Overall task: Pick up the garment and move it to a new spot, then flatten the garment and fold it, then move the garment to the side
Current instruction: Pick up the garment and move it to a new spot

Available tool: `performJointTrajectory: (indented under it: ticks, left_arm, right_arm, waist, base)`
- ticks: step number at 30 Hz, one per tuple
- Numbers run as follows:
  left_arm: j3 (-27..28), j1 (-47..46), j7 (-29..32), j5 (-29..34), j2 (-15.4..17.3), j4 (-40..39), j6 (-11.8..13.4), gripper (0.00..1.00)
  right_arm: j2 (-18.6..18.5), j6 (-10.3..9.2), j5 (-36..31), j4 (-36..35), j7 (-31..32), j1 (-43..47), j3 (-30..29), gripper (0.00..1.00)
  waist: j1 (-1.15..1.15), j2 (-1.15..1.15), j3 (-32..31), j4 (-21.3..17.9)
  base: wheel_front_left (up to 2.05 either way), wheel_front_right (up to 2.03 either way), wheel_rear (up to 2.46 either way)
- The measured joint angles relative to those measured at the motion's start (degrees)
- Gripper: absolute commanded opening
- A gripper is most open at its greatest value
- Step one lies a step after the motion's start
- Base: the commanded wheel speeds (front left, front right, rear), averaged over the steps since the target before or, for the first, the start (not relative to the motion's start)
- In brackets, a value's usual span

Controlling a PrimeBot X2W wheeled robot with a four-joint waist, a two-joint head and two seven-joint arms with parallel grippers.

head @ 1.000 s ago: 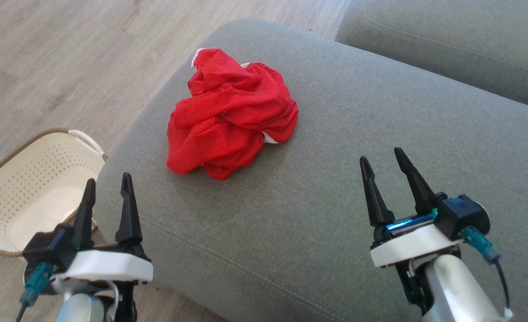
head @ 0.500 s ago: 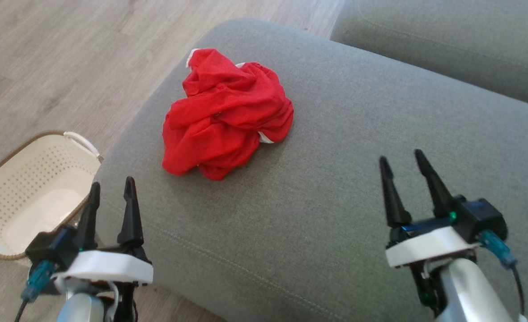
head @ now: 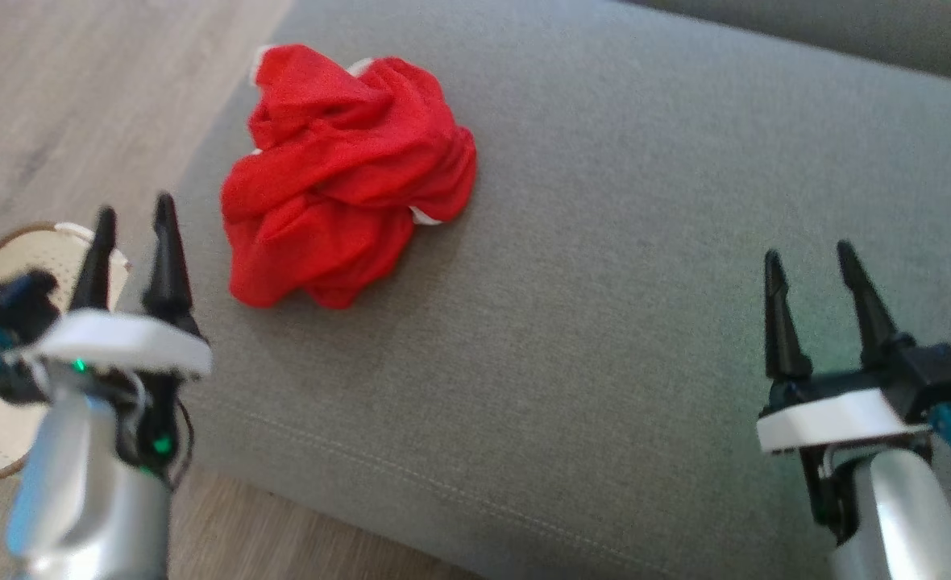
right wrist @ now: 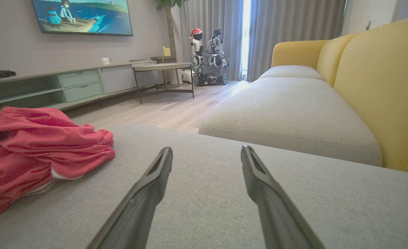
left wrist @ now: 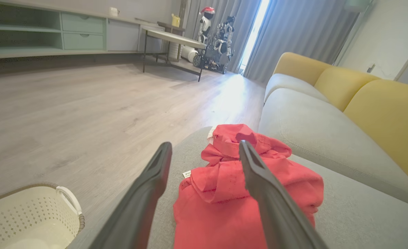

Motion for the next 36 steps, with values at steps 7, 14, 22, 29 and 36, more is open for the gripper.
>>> performJointTrajectory:
  ticks: [7, 14, 22, 29, 36]
  left_arm:
    - [-0.5, -10.3, 5.8, -6.3, 2.8, 7.7, -0.5, 1.0]
    - [-5.3, -16.2, 8.9, -12.9, 4.8, 10.2, -0.6, 1.0]
    - [-11.1, -20.7, 11.9, -17.0, 8.3, 15.5, -0.6, 1.0]
    - [-14.9, -24.6, 13.1, -18.6, 9.0, 20.5, -0.6, 0.0]
    - [-14.7, -26.3, 2.9, -19.1, 11.2, 22.0, -0.6, 0.0]
  right_arm:
    - [0.0, 0.0, -2.1, -2.7, 1.9, -2.2, -1.5, 1.0]
    - [0.0, 0.0, -2.6, -4.4, 2.5, -2.3, -0.2, 1.0]
    - [-0.1, 0.0, -2.6, -5.3, 2.9, -3.8, 0.9, 1.0]
    - [-0.1, 0.0, -2.5, -5.1, 2.9, -4.6, 1.6, 1.0]
    - [-0.1, 0.0, -0.9, -2.7, 1.4, -4.6, 1.9, 1.0]
  waist:
    - [0.0, 0.0, 4.6, -3.2]
    - [0.0, 0.0, 7.0, -5.6]
    - [0.0, 0.0, 9.4, -7.5]
    - [0.0, 0.0, 10.8, -8.8]
    - [0.0, 0.0, 9.2, -9.7]
  base:
    - [0.0, 0.0, 0.0]
    - [0.0, 0.0, 0.0]
    - [0.0, 0.0, 0.0]
    - [0.0, 0.0, 0.0]
    - [0.0, 0.0, 0.0]
